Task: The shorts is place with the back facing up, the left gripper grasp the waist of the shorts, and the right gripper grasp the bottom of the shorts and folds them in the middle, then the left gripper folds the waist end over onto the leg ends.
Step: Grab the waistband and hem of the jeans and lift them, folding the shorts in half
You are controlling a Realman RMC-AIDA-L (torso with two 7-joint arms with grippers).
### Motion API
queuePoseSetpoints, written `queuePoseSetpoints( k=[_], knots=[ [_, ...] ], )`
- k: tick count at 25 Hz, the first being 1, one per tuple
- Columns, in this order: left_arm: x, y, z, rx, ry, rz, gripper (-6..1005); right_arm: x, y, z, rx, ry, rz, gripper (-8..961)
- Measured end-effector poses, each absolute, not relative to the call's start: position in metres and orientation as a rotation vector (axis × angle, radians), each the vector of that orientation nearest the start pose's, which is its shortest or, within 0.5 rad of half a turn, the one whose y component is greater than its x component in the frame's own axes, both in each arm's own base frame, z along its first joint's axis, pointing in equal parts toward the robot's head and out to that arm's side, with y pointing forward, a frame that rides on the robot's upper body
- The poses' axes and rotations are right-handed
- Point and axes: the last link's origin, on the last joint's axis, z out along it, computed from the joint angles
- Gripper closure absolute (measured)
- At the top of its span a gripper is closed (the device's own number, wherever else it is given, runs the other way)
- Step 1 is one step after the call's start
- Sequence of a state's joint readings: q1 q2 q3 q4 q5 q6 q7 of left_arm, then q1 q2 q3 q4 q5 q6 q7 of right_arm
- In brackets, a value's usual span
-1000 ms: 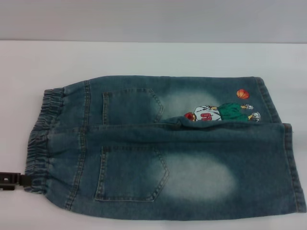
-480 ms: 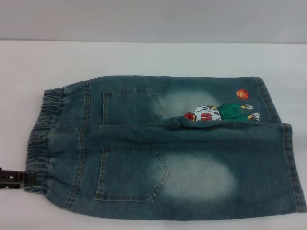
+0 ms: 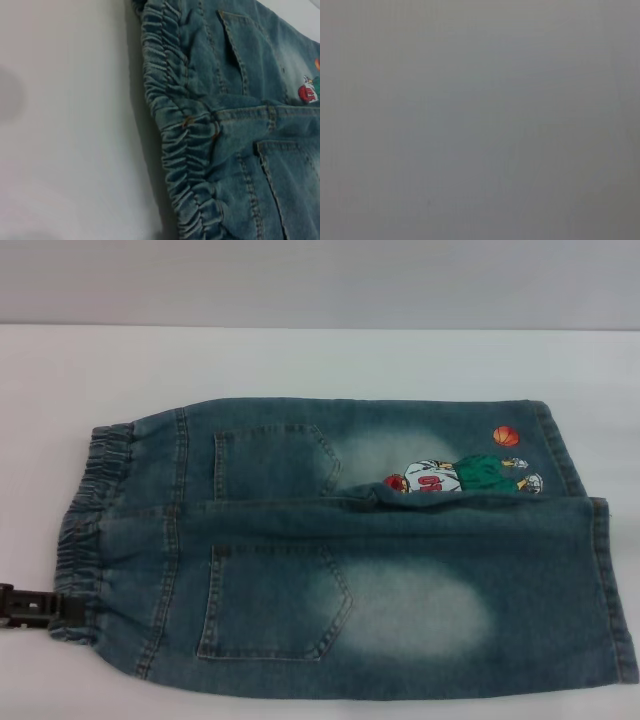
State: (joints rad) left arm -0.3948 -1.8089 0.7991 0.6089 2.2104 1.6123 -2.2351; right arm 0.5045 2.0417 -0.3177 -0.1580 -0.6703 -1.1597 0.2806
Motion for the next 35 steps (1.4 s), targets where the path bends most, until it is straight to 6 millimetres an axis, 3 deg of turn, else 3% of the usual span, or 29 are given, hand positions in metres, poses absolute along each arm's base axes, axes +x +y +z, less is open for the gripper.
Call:
queuePoseSetpoints(
  k=[12,22,33,35],
  knots=[
    [-0.3605,0.286,0.0738,-2.313,-1.908,-0.211,189,0.3785,0.3492,0.1125,-1.095,0.541,0.687,376],
    [-0.3626,0.2799,0.0788,-2.321,-1.927,-0.201,188,0.38,0.3485,0.1146,-1.093,0.539,0.683,377],
    [-0.3621,0.278,0.0773,-2.336,-1.926,-0.197,263,0.3797,0.3491,0.1148,-1.094,0.539,0.683,376],
    [-0.362,0.2779,0.0769,-2.337,-1.926,-0.196,334,0.3797,0.3492,0.1148,-1.095,0.539,0.683,376]
  ],
)
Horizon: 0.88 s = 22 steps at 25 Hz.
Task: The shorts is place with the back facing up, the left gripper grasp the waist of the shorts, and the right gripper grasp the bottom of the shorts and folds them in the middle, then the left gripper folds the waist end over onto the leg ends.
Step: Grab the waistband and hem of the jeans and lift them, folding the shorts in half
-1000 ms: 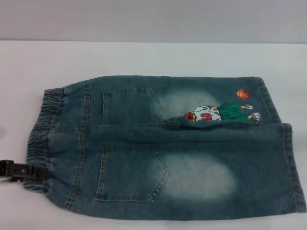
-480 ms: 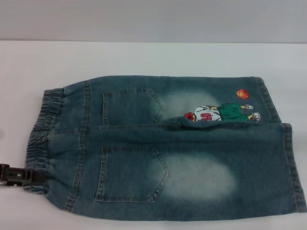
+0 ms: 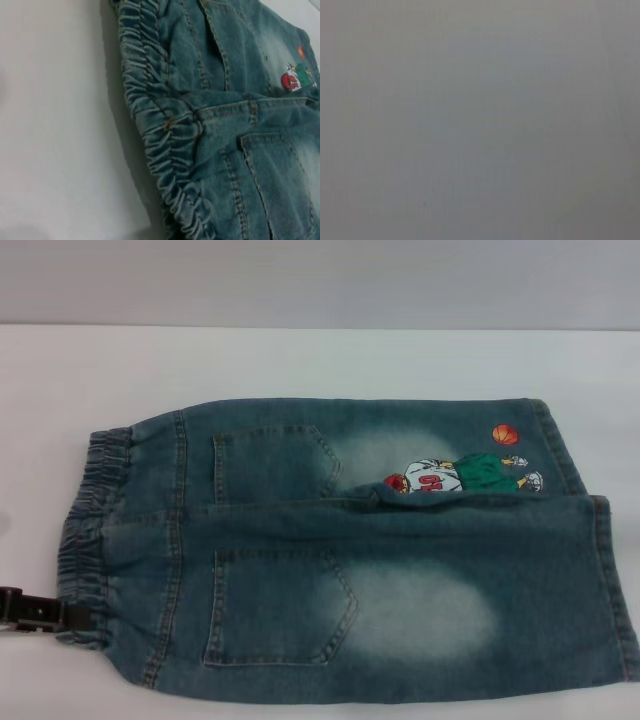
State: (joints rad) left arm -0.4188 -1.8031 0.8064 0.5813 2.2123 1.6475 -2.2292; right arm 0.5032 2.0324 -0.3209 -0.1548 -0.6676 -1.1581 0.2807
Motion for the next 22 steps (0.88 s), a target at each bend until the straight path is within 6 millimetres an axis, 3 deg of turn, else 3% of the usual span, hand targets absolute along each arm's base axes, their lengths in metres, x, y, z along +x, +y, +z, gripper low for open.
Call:
queuePoseSetpoints(
  k=[18,22],
  knots=[
    [-0.363,0.283,0.074,-2.314,-1.908,-0.158,938,0.381,0.35,0.114,-1.097,0.557,0.689,376],
    [-0.362,0.287,0.077,-2.299,-1.895,-0.195,956,0.376,0.354,0.115,-1.124,0.594,0.777,376]
  ],
)
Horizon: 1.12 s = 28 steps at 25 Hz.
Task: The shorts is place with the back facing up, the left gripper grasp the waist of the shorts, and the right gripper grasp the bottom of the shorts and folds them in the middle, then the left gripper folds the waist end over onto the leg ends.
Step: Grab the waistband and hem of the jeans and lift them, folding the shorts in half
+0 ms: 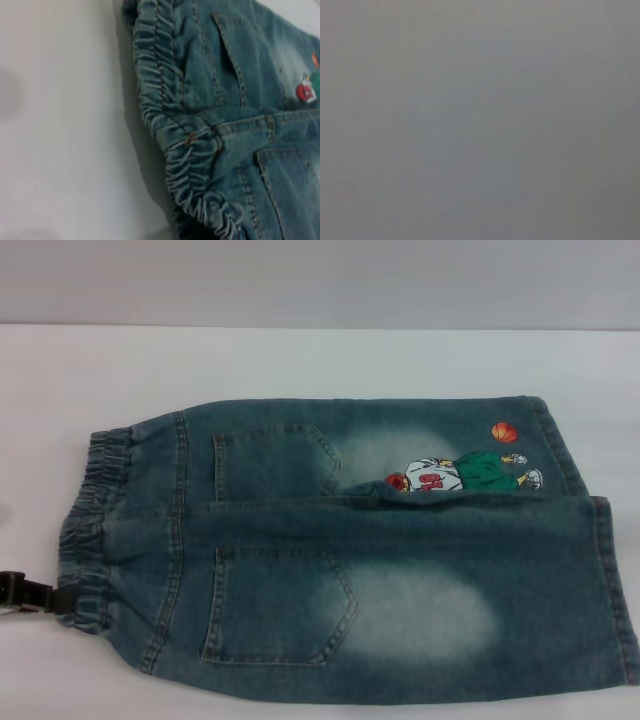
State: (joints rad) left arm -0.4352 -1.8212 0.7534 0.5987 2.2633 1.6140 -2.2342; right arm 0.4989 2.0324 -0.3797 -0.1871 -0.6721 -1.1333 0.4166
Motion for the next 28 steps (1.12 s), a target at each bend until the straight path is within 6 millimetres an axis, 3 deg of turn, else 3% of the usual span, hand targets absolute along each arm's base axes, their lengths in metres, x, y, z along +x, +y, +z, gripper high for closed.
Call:
queuePoseSetpoints(
  k=[5,9,14,21,28],
  knots=[
    [-0.36,0.29,0.079,-2.294,-1.883,-0.21,961,0.362,0.358,0.122,-1.253,0.72,1.047,376],
    [-0.358,0.291,0.082,-2.293,-1.889,-0.228,961,0.337,0.365,0.125,-1.507,0.842,1.213,377],
    [-0.354,0.294,0.081,-2.309,-1.881,-0.234,962,0.301,0.365,0.126,-1.88,0.897,1.262,377],
    [-0.347,0.297,0.073,-2.308,-1.865,-0.322,962,0.27,0.353,0.137,-2.324,0.928,1.133,377],
    [-0.346,0.299,0.074,-2.289,-1.871,-0.365,962,0.267,0.327,0.14,-2.654,0.97,0.884,377]
  ],
)
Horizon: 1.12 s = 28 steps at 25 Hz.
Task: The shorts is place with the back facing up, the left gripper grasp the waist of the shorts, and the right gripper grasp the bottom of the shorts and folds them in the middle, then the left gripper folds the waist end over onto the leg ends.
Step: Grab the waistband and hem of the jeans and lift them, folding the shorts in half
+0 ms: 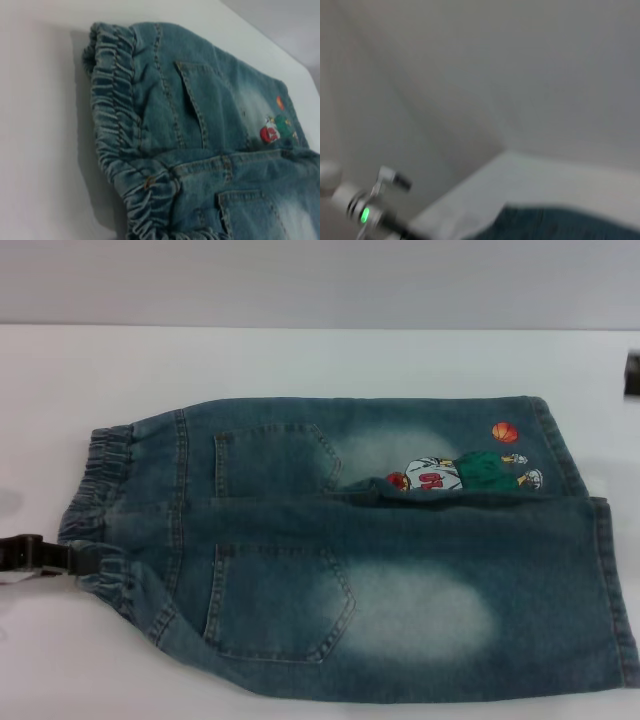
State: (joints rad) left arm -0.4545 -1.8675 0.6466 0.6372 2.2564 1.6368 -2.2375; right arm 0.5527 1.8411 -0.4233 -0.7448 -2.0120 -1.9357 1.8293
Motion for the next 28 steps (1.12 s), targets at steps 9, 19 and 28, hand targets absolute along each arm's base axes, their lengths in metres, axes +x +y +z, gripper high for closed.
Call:
queuePoseSetpoints(
  k=[9,19,28],
  knots=[
    [-0.346,0.301,0.075,-2.242,-1.901,-0.403,961,0.283,0.297,0.132,-2.851,1.008,0.621,377],
    [-0.346,0.304,0.075,-2.219,-1.908,-0.419,962,0.297,0.279,0.122,-2.952,1.143,0.376,377],
    [-0.342,0.307,0.071,-2.223,-1.909,-0.425,962,0.311,0.277,0.12,-2.943,1.25,0.136,376]
  ],
)
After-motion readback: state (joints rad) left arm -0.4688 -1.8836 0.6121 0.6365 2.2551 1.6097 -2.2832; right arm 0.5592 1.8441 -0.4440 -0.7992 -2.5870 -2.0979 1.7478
